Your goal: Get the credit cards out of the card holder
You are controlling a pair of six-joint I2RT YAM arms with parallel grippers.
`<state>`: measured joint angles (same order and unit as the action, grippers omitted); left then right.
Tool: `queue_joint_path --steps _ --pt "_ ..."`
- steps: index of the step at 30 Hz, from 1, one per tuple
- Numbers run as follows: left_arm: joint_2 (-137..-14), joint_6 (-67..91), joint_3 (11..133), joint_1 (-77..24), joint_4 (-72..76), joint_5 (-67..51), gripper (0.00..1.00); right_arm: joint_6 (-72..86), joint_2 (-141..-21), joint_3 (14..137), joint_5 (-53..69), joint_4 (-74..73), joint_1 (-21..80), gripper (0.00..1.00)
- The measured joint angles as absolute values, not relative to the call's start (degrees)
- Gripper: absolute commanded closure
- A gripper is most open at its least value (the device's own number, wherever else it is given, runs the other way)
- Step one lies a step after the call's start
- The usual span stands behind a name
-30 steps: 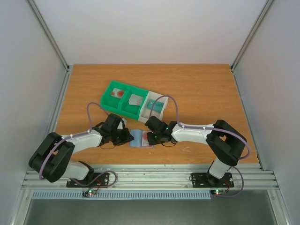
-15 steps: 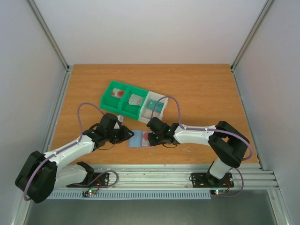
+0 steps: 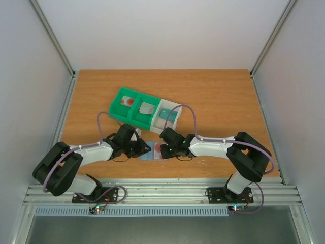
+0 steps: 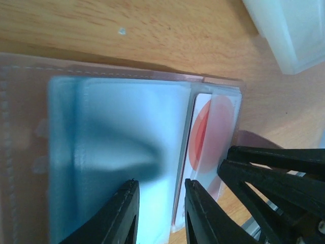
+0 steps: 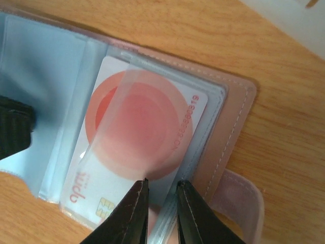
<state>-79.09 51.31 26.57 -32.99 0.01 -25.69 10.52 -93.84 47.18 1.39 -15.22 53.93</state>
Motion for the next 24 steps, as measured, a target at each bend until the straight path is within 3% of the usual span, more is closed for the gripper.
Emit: queue_joint_path --steps 6,12,24 --pt "-82.19 52.31 27.44 -34.68 3.16 -25.87 0.74 11.84 -92.60 47.20 3.75 -17.37 53.15 0.73" --pt "-82.24 52.58 27.44 -34.83 3.27 -24.82 0.76 12.82 -90.80 48.18 5.13 -19.11 52.51 0.79" --pt "-81.71 52.80 27.68 -35.14 1.63 -22.48 0.77 14.24 -94.17 50.54 5.17 -20.01 50.98 0.82"
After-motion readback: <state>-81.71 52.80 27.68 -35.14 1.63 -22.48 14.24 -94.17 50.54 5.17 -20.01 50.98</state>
